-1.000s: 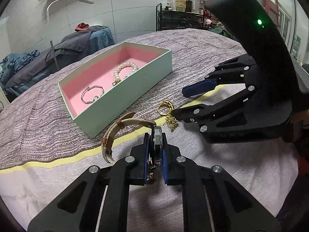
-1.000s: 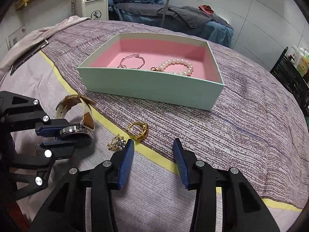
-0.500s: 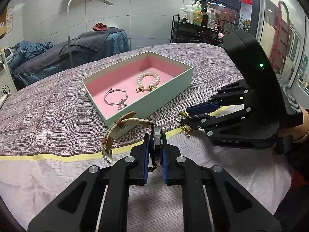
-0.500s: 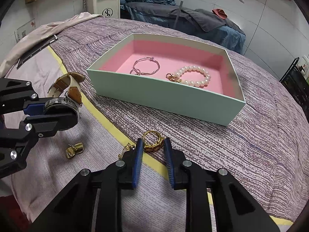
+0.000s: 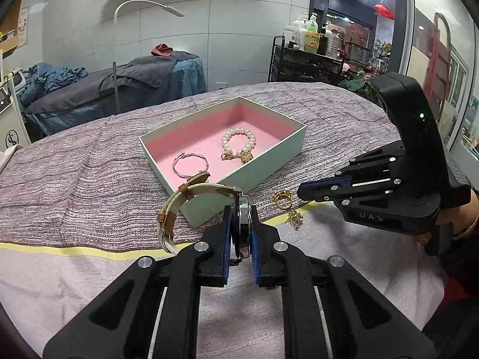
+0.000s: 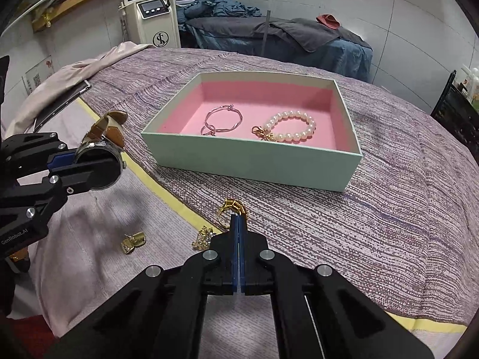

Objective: Organize jewelry
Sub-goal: 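Hold the watch in the left gripper while the right gripper grasps the gold ring, then carry the watch and gold ring with both grippers over the box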

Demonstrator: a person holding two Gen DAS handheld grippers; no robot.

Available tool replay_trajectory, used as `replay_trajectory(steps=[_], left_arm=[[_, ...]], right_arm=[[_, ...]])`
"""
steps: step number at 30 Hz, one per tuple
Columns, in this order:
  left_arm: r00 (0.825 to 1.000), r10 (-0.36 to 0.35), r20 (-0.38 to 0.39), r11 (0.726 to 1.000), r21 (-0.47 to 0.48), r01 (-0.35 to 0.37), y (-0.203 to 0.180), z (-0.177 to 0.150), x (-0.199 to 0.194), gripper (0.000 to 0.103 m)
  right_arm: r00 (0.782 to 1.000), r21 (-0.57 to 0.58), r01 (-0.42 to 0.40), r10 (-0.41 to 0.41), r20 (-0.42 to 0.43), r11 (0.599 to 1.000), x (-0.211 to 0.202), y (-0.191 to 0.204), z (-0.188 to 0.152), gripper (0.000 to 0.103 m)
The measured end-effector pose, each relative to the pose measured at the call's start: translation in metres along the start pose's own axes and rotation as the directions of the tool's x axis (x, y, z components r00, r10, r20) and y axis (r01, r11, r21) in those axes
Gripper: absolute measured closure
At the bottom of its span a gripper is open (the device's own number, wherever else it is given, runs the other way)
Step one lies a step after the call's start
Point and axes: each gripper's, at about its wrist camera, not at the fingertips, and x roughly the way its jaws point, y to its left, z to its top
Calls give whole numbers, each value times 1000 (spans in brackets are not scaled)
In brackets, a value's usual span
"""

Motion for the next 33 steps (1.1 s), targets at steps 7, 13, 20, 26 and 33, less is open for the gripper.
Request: replay_trajectory(steps=[7, 13, 20, 26, 33], left_arm=[[1000, 11, -4, 1000, -1, -11, 1, 0, 2, 92], [1000, 25, -7, 1000, -10, -25, 5, -1, 3, 92], [1000, 29, -10, 999, -18, -30, 8, -3, 3, 92], [1000, 29, -5, 999, -29, -29, 12, -3, 2, 92], [1000, 19, 20, 999, -35, -19, 16, 5, -3, 92]], right_arm=[[1000, 35, 2, -2, -3, 999, 7, 1, 7, 68], [999, 43, 25, -23, -48, 999, 20, 11, 12, 68], [996, 13, 55, -54, -77, 998, 29, 21, 13, 79], [999, 80, 3, 0, -37, 997, 19, 10, 12, 79], [997, 102, -54, 48, 58, 993, -8, 6, 14, 79]])
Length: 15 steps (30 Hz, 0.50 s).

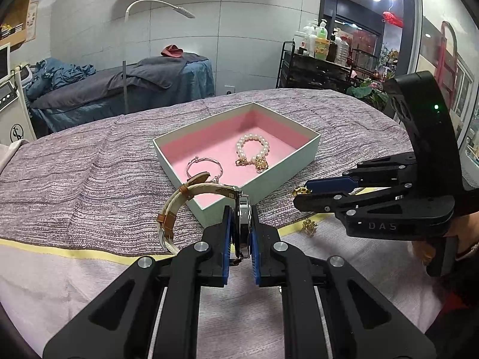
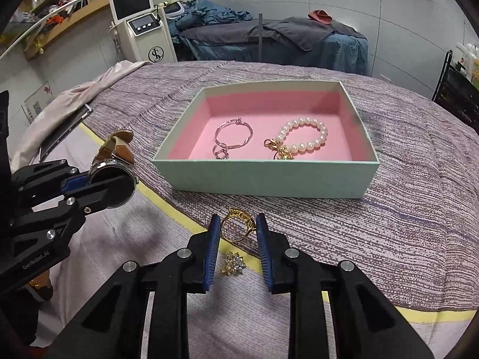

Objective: Organize jewelry
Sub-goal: 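Carry the watch and gold ring with both grippers over the box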

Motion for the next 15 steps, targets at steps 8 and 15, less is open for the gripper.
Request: replay_trajectory(steps=[8, 15], left_arm=[[1000, -3, 23, 1000, 21, 3, -2, 20, 1, 92], [1000, 0, 15, 998, 56, 0, 1, 56, 24, 92]], right_arm=[[996, 39, -1, -2, 94, 999, -23, -11, 17, 79], [994, 33, 37, -40, 106, 999, -17, -20, 46, 79]])
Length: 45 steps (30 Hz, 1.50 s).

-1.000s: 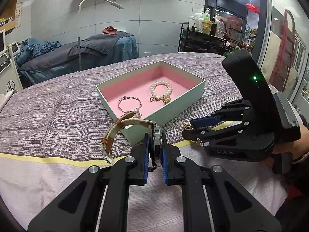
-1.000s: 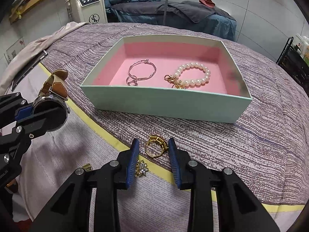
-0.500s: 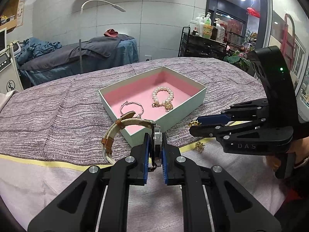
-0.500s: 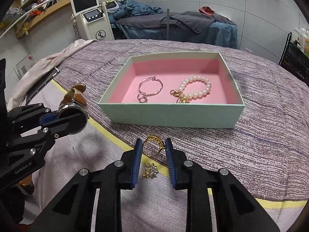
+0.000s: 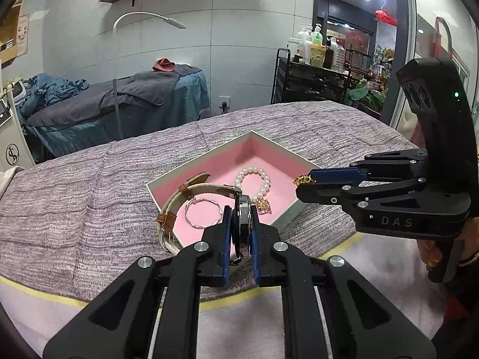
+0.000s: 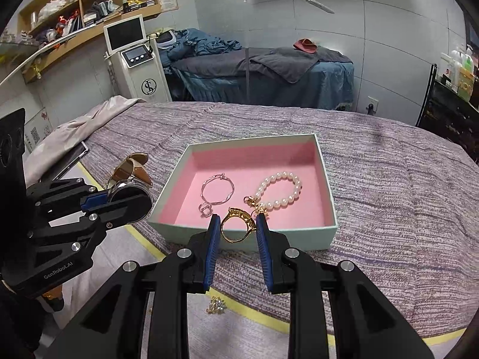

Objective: Organize jewelry
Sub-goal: 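Carry the watch and gold ring with both grippers over the box, then open both grippers to release the watch and ring into the box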

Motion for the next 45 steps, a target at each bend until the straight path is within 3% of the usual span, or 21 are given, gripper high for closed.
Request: replay_trajectory(steps=[5, 12, 26, 35, 39, 43, 44, 45], left_arm=[[999, 19, -47, 999, 43, -17, 3, 23, 35, 92], [984, 17, -178, 996, 84, -2, 4, 34, 90, 92], [955, 14, -296, 996, 94, 14, 10, 28, 130, 91], [962, 12, -273, 998, 68, 7, 16, 32, 125, 91], [971, 2, -237, 999, 53, 11, 18, 38, 112, 91], [982, 5, -188, 1000, 2, -5, 26, 42, 93, 90], [985, 5, -171, 1000, -22, -8, 29, 42, 86, 85], [988, 9, -152, 999, -46, -16, 31, 40, 78, 69]], right_arm=[[999, -26, 41, -42, -16, 999, 19, -4, 19, 79], [994, -69, 71, -76, -78, 995, 54, -12, 32, 79], [979, -171, 102, -130, -159, 980, 85, -10, 26, 79], [980, -174, 106, -132, -146, 979, 83, -11, 23, 79], [987, -140, 95, -112, -118, 986, 72, -13, 23, 69], [987, -110, 130, -139, -79, 985, 55, -15, 21, 66], [988, -95, 132, -139, -70, 987, 49, -17, 19, 62], [988, -76, 133, -138, -63, 988, 44, -18, 18, 57]])
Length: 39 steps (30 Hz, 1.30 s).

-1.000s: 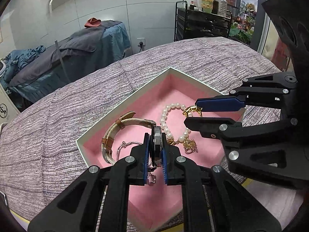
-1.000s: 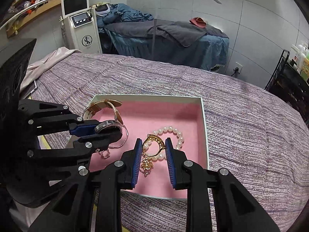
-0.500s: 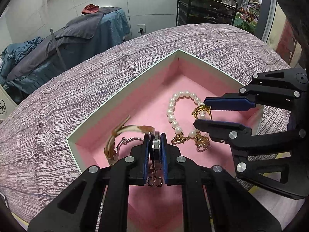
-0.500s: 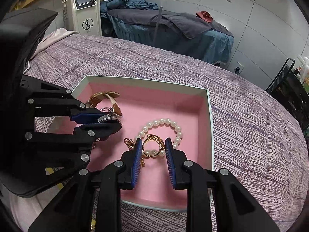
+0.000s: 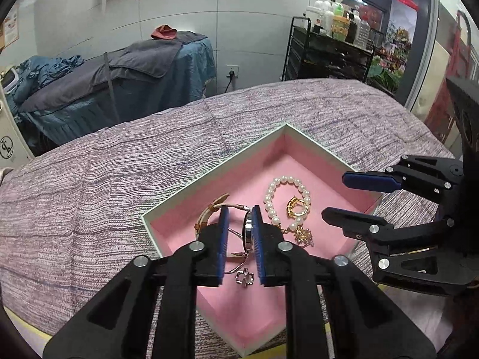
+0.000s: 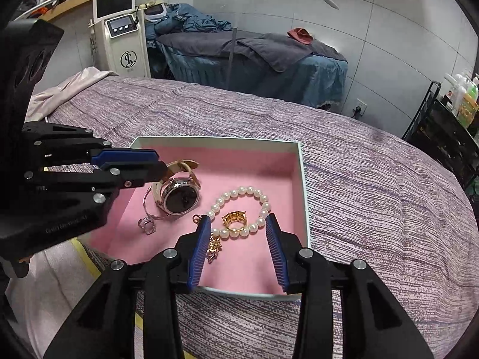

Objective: Organize jewelry
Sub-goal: 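Open both grippers to release the watch and ring into the box, then grasp the small gold charm with the left gripper while the right gripper approaches the gold flower brooch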

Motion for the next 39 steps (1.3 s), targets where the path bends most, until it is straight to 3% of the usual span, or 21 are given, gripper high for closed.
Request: replay_trajectory(steps=[1, 2, 3, 9, 14, 26, 28, 30, 39], left_arm=[[1000, 10, 22, 1000, -22, -9, 1, -4, -8, 57], [999, 22, 40, 999, -34, -20, 2, -7, -15, 35], [997, 37, 64, 998, -44, -34, 1, -13, -24, 29], [990, 79, 120, 997, -21, -77, -14, -50, -63, 24], [989, 65, 134, 997, -57, -58, -16, -80, -83, 23], [997, 35, 66, 998, -59, -32, -46, -140, -89, 23], [998, 39, 50, 998, -43, -37, -54, -147, -86, 23], [999, 42, 34, 999, -18, -41, -61, -153, -83, 37], [999, -13, -40, 1000, -20, 12, -73, -163, -63, 70]], right_arm=[[1000, 22, -4, 4, 8, 1000, -5, -2, -3, 55], [1000, 38, -12, 11, 15, 999, -11, -3, -6, 52], [1000, 47, -16, 16, 21, 999, -14, -4, -8, 51], [999, 66, -37, 34, 40, 997, -35, 4, -34, 45], [999, 69, -39, 37, 36, 997, -46, 11, -53, 45], [999, 38, -47, 47, -7, 998, -48, 29, -89, 45], [999, 33, -48, 49, -11, 998, -48, 31, -92, 45], [999, 29, -51, 52, -16, 998, -48, 33, -95, 45], [998, 26, -49, 49, -30, 998, -47, 38, -105, 45]])
